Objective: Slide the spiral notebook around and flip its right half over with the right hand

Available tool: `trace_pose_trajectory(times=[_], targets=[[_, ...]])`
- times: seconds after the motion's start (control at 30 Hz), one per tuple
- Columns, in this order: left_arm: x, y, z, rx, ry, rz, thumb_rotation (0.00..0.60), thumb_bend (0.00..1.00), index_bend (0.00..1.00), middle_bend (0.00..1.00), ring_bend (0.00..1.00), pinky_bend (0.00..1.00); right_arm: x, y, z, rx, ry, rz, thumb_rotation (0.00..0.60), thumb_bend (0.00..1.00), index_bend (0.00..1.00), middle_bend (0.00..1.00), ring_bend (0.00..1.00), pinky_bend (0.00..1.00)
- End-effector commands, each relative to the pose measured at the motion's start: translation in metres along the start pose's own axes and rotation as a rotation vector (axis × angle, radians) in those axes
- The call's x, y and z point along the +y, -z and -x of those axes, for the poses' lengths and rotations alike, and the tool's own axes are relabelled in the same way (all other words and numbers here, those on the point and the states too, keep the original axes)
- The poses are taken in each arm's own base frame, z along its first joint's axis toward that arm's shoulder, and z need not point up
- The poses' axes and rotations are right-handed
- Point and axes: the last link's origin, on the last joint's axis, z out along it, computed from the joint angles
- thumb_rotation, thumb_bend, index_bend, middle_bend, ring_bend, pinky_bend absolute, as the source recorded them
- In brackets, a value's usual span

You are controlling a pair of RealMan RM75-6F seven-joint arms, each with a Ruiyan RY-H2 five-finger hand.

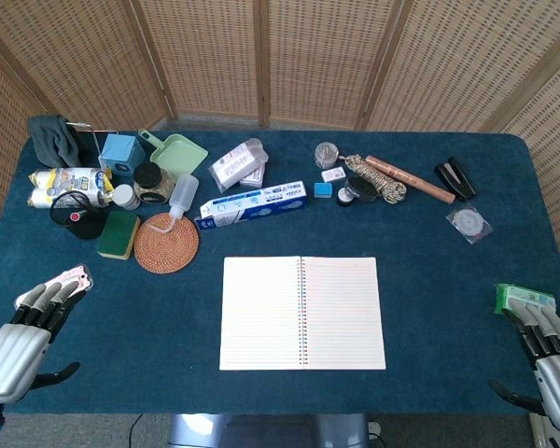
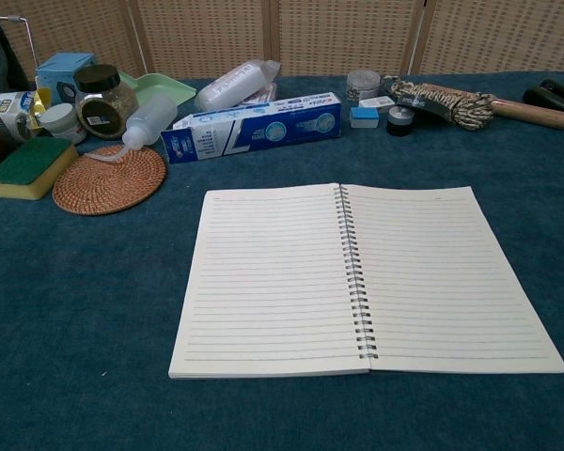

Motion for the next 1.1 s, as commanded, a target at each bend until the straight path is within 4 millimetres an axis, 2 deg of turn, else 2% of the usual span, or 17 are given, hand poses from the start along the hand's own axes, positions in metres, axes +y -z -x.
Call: trace_pose_trajectory(times=[0.03,0.4,0.67,0.97,1.1], targets=[[0.000,-0.002,-0.001,0.002,-0.001,0.006,0.600,0.06,0.00,0.00,0.00,0.00,-0.001,-0.003,0.002,-0.009,0.000,0.001,0.558,0.05,0.00,0.00,0.00,0.00],[0.003,-0.004,-0.003,0.000,-0.007,0.013,0.600,0.06,0.00,0.00,0.00,0.00,-0.003,-0.009,0.006,-0.025,-0.023,-0.018,0.558,0.05,0.00,0.00,0.00,0.00],[0.006,-0.003,-0.006,-0.001,-0.025,0.027,0.600,0.06,0.00,0.00,0.00,0.00,-0.017,-0.024,0.011,-0.149,-0.114,-0.125,0.539,0.08,0.00,0.00,0.00,0.00],[0.014,-0.008,-0.009,0.004,-0.034,0.054,0.600,0.05,0.00,0.00,0.00,0.00,-0.054,-0.057,0.020,-0.267,-0.135,-0.297,0.524,0.08,0.00,0.00,0.00,0.00],[0.020,-0.013,-0.018,0.020,-0.050,0.073,0.600,0.06,0.00,0.00,0.00,0.00,-0.074,-0.067,0.028,-0.316,-0.122,-0.359,0.520,0.08,0.00,0.00,0.00,0.00]])
